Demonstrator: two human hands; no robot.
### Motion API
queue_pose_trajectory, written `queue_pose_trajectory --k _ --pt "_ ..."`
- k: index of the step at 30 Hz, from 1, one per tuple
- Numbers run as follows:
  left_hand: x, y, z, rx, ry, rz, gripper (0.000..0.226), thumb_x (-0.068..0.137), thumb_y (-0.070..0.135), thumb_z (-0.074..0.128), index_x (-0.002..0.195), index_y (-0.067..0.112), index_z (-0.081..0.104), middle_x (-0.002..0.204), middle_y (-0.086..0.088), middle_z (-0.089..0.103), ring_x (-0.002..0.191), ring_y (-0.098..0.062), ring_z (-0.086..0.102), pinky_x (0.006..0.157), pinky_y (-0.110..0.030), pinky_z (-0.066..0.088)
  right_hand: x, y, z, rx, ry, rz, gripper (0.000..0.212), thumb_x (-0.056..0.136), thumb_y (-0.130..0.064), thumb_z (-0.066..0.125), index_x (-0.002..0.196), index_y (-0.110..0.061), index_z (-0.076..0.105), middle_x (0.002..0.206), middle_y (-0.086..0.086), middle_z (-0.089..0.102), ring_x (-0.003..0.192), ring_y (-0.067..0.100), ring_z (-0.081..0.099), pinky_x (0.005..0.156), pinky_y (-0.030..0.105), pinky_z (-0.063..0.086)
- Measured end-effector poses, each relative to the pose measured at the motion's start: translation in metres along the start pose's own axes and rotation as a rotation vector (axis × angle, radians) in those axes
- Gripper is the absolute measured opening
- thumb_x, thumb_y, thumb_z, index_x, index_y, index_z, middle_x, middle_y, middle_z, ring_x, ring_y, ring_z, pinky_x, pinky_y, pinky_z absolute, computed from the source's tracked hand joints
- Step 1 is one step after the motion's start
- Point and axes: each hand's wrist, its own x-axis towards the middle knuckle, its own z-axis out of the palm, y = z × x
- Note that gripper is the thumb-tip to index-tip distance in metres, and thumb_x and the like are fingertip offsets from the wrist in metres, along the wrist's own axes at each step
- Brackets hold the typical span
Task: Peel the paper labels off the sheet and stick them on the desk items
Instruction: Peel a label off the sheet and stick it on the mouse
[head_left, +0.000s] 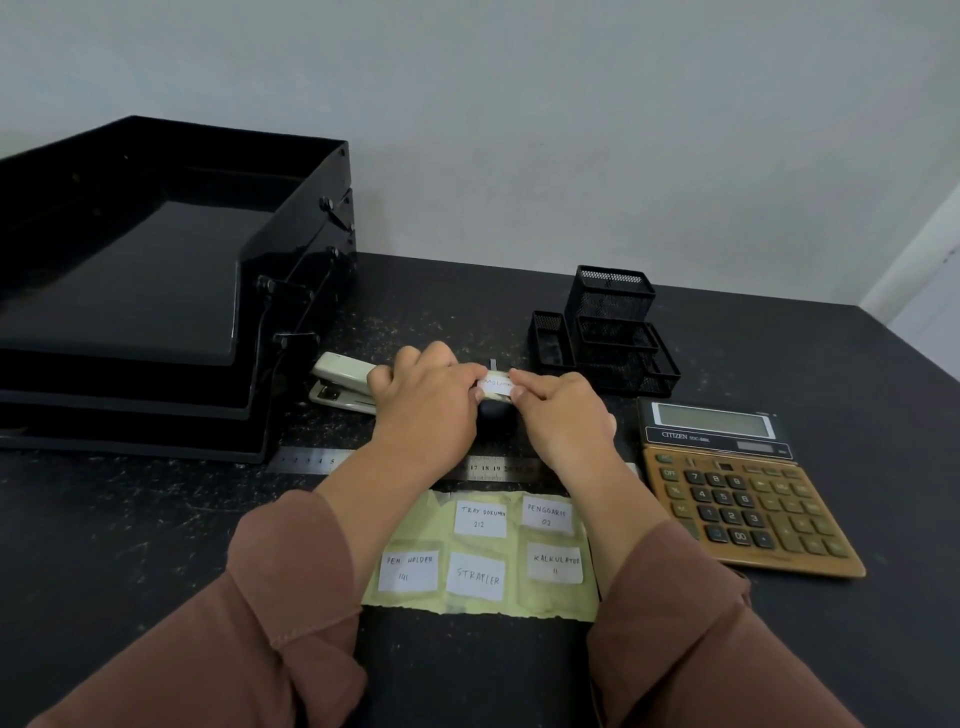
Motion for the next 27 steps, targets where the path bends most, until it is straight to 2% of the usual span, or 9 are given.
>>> queue_pose_trajectory --k 3,7,9,12,17,21,27 --pt "-0.0012 0.0005 0.0012 0.005 0.009 0.018 0.024 0.092 0.033 0.046 0.108 0.038 0.062 0.104 0.008 0.05 0.097 -0.019 0.033 0.073 -0.032 0.01 0.0002 0.0025 -0.0003 -0.082 0.019 0.011 0.03 0.093 -0.035 0.045 0.119 -0.037 0.059 0.115 -0.003 0.051 0.108 0.021 0.051 0.082 0.034 0.02" --pt "-0.003 0.001 0.0029 0.012 0.019 0.045 0.023 0.091 0.028 0.047 0.104 0.033 0.065 0.1 0.007 0.05 0.096 -0.02 0.034 0.076 -0.034 0.012 -0.0008 0.0028 -0.0022 -0.133 0.035 -0.021 0.034 0.094 -0.026 0.042 0.125 -0.034 0.054 0.121 0.0 0.049 0.111 0.021 0.049 0.084 0.035 0.021" --pt "-0.0031 0.0014 0.0031 0.001 0.026 0.052 0.022 0.09 0.026 0.047 0.102 0.031 0.065 0.096 0.007 0.05 0.095 -0.021 0.035 0.076 -0.034 0.012 -0.0032 0.0007 -0.0017 -0.113 0.084 -0.076 0.035 0.093 -0.022 0.042 0.124 -0.035 0.055 0.118 -0.001 0.05 0.107 0.019 0.05 0.083 0.034 0.021" --pt "-0.0024 0.0013 0.0026 -0.01 0.04 0.033 0.027 0.091 0.027 0.046 0.113 0.034 0.061 0.098 0.007 0.051 0.097 -0.022 0.038 0.077 -0.035 0.014 -0.0073 -0.0017 0.0005 -0.081 0.151 -0.15 0.035 0.092 -0.02 0.044 0.119 -0.036 0.058 0.11 -0.003 0.052 0.102 0.017 0.051 0.082 0.033 0.023" --pt "-0.0024 -0.0002 0.0004 0.004 0.047 0.005 0.023 0.09 0.033 0.048 0.105 0.035 0.065 0.098 0.008 0.051 0.096 -0.021 0.037 0.075 -0.034 0.012 -0.0079 0.0005 0.004 -0.109 0.117 -0.175 0.028 0.091 -0.031 0.047 0.114 -0.037 0.061 0.107 -0.005 0.051 0.099 0.016 0.051 0.082 0.033 0.023" --pt "-0.0001 -0.001 -0.0002 -0.007 0.018 -0.023 0.023 0.089 0.037 0.051 0.108 0.037 0.064 0.098 0.01 0.048 0.1 -0.02 0.036 0.074 -0.032 0.008 -0.0055 0.0007 0.0051 -0.043 0.061 -0.096 0.029 0.091 -0.035 0.048 0.117 -0.039 0.059 0.11 -0.006 0.049 0.1 0.017 0.053 0.083 0.031 0.019" --pt "0.0012 -0.0016 -0.001 -0.002 -0.015 -0.041 0.022 0.089 0.04 0.051 0.108 0.038 0.062 0.105 0.008 0.05 0.103 -0.02 0.037 0.076 -0.034 0.011 -0.0026 0.003 0.0007 -0.134 -0.062 0.007 0.032 0.092 -0.047 0.039 0.116 -0.04 0.059 0.122 0.001 0.048 0.11 0.025 0.05 0.082 0.038 0.019"
